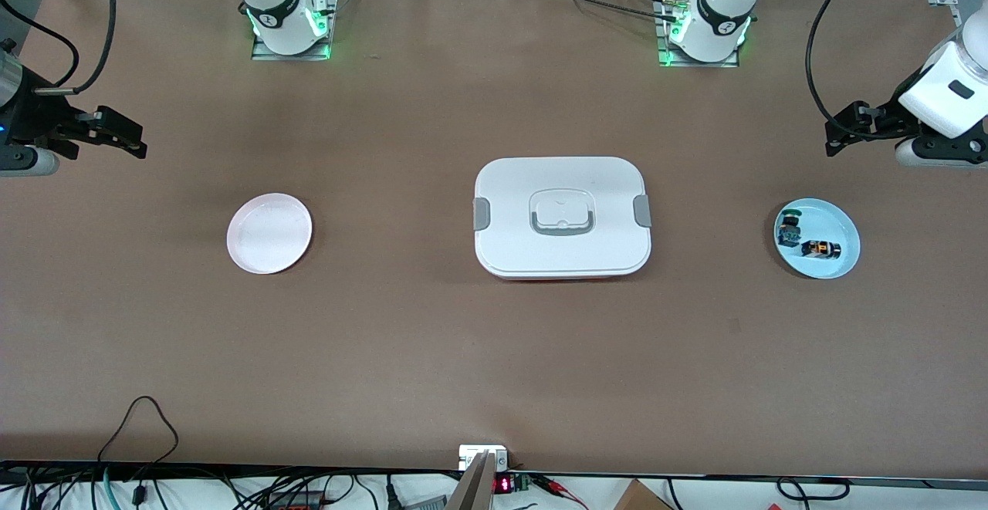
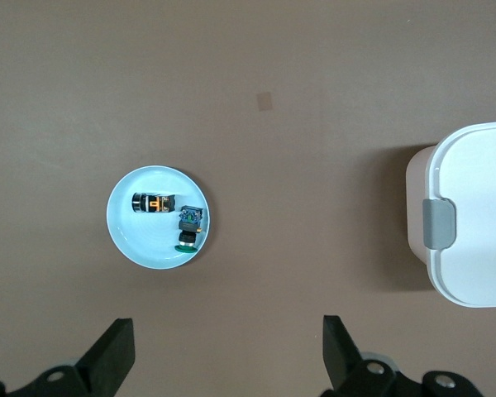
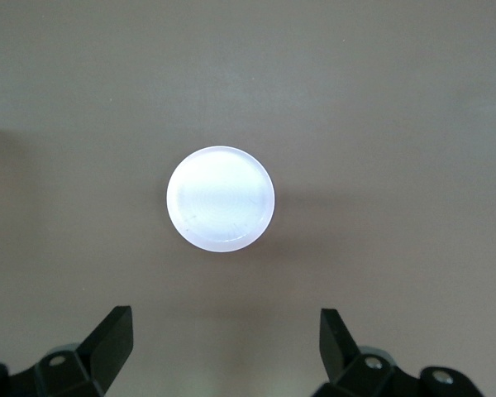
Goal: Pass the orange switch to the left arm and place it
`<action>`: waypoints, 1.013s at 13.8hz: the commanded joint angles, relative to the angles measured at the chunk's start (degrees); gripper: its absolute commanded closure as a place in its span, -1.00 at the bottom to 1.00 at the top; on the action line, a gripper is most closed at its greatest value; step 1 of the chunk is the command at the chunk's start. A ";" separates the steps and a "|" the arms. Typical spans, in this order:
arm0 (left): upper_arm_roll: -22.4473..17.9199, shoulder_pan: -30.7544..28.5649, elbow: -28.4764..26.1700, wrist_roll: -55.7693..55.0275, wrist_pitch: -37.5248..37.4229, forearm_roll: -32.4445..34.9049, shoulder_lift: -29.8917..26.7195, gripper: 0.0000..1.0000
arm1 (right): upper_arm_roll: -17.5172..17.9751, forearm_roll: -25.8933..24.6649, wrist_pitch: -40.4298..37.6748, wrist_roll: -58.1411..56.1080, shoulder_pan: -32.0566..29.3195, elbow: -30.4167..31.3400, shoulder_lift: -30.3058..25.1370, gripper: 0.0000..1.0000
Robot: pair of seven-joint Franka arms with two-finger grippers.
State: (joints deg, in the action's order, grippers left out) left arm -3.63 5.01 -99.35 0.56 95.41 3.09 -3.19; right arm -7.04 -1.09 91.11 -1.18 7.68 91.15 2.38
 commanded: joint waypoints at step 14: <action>-0.59 -0.18 3.81 1.38 -0.31 -0.63 2.84 -1.00 | -0.17 0.56 -1.38 0.83 -0.04 -0.72 -0.27 -1.00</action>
State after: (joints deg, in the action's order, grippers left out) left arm -3.81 4.78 -97.45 0.61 96.10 3.09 -1.18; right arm -7.07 -1.09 91.04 -1.00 7.66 91.15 2.38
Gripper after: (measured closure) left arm 0.000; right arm 0.000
